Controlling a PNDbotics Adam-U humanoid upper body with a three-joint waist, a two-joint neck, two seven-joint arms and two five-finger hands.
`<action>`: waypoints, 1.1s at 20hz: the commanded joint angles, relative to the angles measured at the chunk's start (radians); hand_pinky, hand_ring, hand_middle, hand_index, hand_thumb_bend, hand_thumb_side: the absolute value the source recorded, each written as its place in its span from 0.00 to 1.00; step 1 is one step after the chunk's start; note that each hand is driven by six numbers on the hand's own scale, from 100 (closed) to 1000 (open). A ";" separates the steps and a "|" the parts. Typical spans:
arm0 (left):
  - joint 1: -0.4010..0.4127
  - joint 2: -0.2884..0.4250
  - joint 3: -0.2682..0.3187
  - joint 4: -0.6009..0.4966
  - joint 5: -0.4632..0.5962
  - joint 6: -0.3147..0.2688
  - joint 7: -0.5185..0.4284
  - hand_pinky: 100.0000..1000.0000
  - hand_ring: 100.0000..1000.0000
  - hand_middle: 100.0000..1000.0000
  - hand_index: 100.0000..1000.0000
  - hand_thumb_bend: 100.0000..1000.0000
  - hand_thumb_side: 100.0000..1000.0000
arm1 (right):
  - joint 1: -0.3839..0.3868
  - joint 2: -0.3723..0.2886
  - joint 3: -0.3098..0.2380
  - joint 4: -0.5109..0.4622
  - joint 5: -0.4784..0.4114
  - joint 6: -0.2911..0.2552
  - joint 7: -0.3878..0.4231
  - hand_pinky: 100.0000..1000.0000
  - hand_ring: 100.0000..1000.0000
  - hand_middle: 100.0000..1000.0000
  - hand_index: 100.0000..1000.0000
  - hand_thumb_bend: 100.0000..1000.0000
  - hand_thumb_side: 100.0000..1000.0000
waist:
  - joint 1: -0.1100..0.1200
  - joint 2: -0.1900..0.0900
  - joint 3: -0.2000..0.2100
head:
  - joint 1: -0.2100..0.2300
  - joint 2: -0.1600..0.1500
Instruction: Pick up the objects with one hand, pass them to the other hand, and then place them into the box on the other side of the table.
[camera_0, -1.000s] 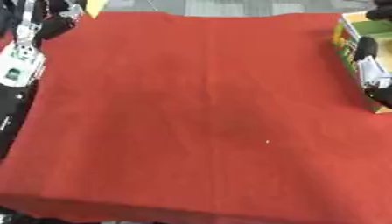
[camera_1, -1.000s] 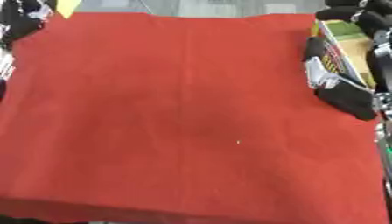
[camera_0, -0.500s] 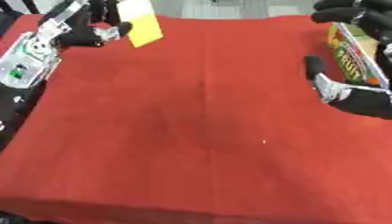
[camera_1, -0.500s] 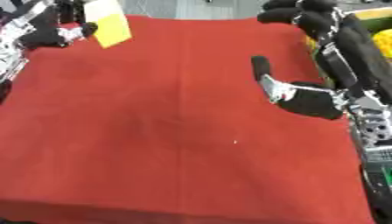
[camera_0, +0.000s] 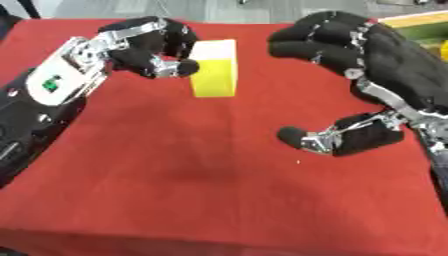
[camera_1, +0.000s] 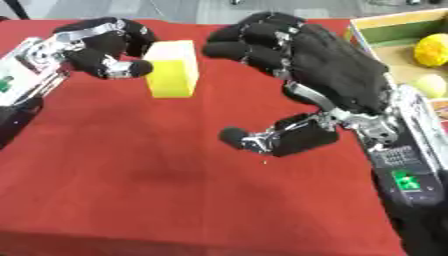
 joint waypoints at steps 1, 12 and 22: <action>-0.030 0.000 -0.024 -0.041 0.030 0.036 -0.014 0.65 0.46 0.40 0.52 0.00 0.31 | -0.026 0.009 0.009 0.011 0.062 -0.019 0.000 0.83 0.81 0.83 0.92 0.50 0.46 | 0.012 -0.041 0.002 | -0.009 0.005; -0.041 -0.035 -0.061 -0.089 0.067 0.096 -0.033 0.65 0.46 0.40 0.52 0.00 0.32 | -0.037 0.035 0.032 0.051 0.245 0.024 -0.095 0.84 0.80 0.81 0.94 0.53 0.47 | 0.012 -0.042 0.002 | -0.024 0.005; -0.042 -0.042 -0.055 -0.094 0.074 0.104 -0.014 0.65 0.46 0.40 0.51 0.00 0.32 | -0.027 0.047 0.043 0.071 0.258 0.056 -0.130 0.81 0.74 0.64 0.86 0.41 0.43 | 0.008 -0.044 0.004 | -0.022 0.005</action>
